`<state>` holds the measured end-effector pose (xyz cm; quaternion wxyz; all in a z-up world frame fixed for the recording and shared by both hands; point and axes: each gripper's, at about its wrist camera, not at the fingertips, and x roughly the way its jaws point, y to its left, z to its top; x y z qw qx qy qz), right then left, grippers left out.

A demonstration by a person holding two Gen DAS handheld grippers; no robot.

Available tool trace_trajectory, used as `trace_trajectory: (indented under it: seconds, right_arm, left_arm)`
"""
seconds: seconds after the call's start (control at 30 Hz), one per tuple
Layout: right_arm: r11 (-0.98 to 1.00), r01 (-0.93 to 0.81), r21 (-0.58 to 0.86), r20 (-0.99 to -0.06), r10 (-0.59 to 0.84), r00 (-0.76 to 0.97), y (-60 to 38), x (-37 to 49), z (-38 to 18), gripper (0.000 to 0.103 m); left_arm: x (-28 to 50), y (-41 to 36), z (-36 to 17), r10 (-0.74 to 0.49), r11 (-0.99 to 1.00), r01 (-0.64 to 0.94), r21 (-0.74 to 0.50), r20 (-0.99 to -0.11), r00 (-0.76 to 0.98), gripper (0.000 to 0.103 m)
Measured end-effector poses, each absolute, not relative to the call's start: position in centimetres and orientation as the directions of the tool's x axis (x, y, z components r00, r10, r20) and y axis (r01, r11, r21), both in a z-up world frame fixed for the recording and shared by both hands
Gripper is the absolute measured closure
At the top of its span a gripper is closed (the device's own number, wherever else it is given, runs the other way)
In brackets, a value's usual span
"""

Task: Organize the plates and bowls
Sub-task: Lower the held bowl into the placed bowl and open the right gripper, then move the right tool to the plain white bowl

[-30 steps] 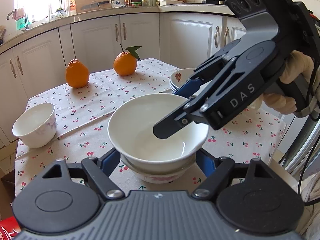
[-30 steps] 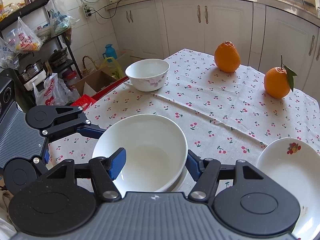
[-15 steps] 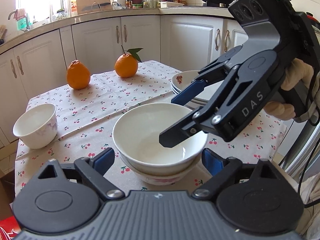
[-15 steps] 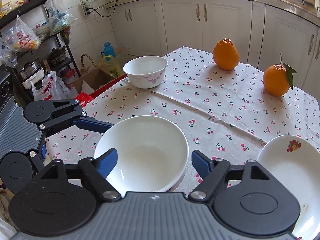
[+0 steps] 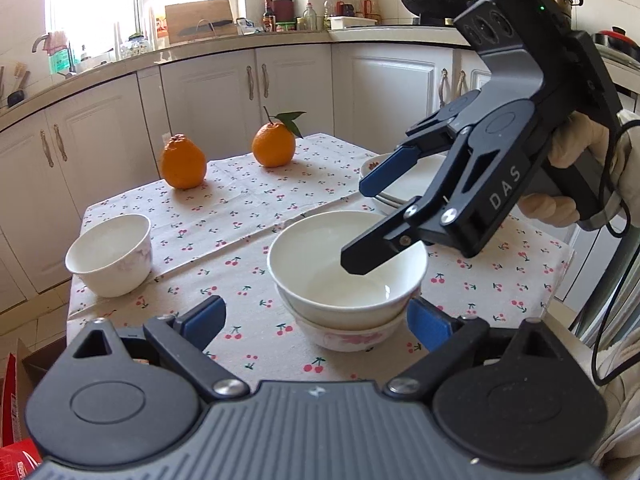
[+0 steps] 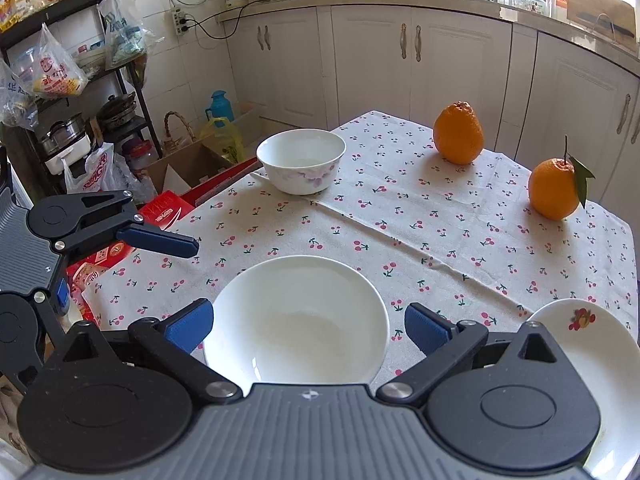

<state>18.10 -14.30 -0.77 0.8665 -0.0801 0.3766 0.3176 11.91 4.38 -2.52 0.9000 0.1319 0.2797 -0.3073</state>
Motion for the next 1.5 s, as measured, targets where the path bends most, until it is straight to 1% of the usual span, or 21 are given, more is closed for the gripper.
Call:
trace_trajectory:
  seconds: [0.47, 0.77, 1.1, 1.5]
  right_arm:
    - [0.774, -0.632, 0.032, -0.715, 0.459, 0.527, -10.3, 20.6, 1.0, 0.000]
    - [0.741, -0.672, -0.016, -0.736, 0.446, 0.509, -7.7, 24.1, 2.0, 0.000]
    - [0.674, -0.739, 0.002, -0.774, 0.469, 0.425, -4.2, 30.2, 1.9, 0.000]
    - [0.627, -0.775, 0.074, -0.821, 0.480, 0.309, -0.7, 37.3, -0.9, 0.001]
  left_arm:
    - [15.1, 9.9, -3.2, -0.352, 0.871, 0.481, 0.099, -0.556, 0.753, 0.006]
    - [18.8, 12.5, -3.2, -0.313, 0.890, 0.437, 0.130, -0.522, 0.793, 0.006]
    - [23.4, 14.2, -4.3, -0.289, 0.902, 0.409, 0.136, -0.514, 0.808, 0.006]
    - [28.4, 14.9, -6.6, -0.308, 0.910, 0.409, 0.074, -0.542, 0.782, 0.008]
